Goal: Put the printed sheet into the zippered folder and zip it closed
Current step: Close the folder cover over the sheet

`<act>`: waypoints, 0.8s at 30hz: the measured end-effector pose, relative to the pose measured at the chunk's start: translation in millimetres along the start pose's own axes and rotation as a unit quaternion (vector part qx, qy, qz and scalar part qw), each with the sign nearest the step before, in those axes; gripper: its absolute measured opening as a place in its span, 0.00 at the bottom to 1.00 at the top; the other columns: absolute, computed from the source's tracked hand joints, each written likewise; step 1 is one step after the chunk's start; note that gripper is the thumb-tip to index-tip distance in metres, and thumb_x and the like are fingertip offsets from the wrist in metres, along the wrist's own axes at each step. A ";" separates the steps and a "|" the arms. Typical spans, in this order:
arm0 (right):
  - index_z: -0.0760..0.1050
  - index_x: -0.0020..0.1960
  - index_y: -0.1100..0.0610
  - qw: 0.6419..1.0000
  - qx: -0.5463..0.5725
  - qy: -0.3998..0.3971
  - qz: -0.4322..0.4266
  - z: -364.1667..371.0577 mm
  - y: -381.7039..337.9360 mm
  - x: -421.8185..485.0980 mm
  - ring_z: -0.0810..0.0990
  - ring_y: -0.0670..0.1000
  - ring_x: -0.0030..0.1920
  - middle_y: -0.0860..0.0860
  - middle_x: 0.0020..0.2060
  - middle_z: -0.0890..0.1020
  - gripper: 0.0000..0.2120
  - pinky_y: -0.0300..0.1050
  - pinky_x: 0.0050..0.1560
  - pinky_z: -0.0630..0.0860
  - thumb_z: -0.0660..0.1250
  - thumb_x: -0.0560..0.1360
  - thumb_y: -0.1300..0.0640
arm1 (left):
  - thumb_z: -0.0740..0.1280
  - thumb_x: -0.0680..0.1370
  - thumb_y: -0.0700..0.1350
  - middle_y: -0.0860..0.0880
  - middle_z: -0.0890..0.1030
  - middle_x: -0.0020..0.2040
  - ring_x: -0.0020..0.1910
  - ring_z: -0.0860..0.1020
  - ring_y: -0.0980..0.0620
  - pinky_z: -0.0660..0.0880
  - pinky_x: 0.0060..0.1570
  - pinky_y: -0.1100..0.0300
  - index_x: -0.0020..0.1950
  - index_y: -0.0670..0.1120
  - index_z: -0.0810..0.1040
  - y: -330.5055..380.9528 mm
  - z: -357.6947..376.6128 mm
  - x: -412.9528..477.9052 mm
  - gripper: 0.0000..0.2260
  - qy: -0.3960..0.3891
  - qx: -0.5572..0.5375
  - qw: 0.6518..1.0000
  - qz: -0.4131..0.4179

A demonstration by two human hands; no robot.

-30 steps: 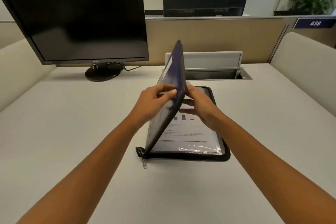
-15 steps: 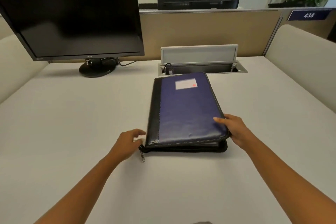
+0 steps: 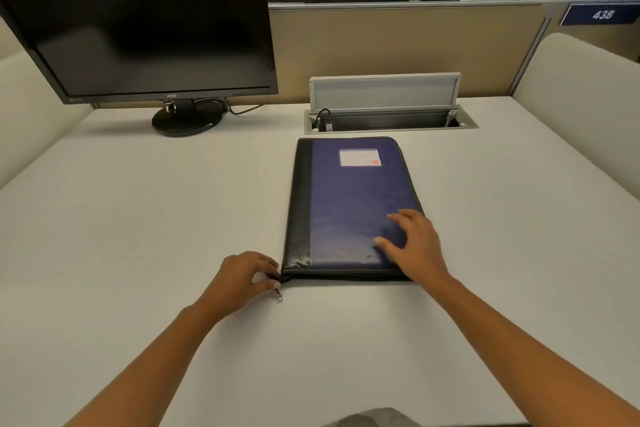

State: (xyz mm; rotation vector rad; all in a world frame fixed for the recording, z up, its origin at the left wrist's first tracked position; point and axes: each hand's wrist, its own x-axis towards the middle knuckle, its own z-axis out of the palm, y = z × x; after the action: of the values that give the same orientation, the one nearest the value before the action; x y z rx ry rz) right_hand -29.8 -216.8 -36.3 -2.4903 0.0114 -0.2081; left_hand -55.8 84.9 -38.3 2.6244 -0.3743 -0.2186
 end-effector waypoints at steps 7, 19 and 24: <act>0.48 0.72 0.37 0.941 -0.218 -0.206 -0.159 21.5 -2.3 -8.6 0.45 0.50 0.76 0.45 0.76 0.49 0.51 0.65 0.72 0.41 0.26 0.52 0.21 | 0.68 0.75 0.46 0.61 0.75 0.35 0.36 0.73 0.62 0.65 0.39 0.70 0.47 0.46 0.84 4.7 -3.3 0.3 0.06 0.005 -0.014 1.000 0.012; 0.73 0.61 0.49 0.973 -0.134 -0.075 -0.172 21.8 0.6 -15.0 0.71 0.55 0.66 0.51 0.63 0.75 0.27 0.59 0.65 0.64 0.59 0.69 0.35 | 0.67 0.75 0.37 0.60 0.76 0.37 0.39 0.74 0.62 0.68 0.42 0.71 0.50 0.43 0.83 13.6 10.0 2.2 0.07 -0.020 -0.104 0.994 0.011; 0.75 0.40 0.54 0.971 -0.041 0.021 -0.233 60.7 -33.8 -47.7 0.70 0.48 0.42 0.50 0.37 0.79 0.12 0.41 0.41 0.67 0.63 0.70 0.45 | 0.67 0.75 0.36 0.59 0.78 0.37 0.36 0.76 0.68 0.70 0.41 0.73 0.49 0.42 0.83 11.7 14.2 0.6 0.07 -0.022 -0.141 0.990 -0.007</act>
State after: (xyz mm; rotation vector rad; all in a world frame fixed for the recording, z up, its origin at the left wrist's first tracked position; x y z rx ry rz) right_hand -69.1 -150.8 -71.0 -2.5357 -0.5602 -0.4635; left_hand -60.9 68.6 -45.2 2.3474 -0.3137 -0.3100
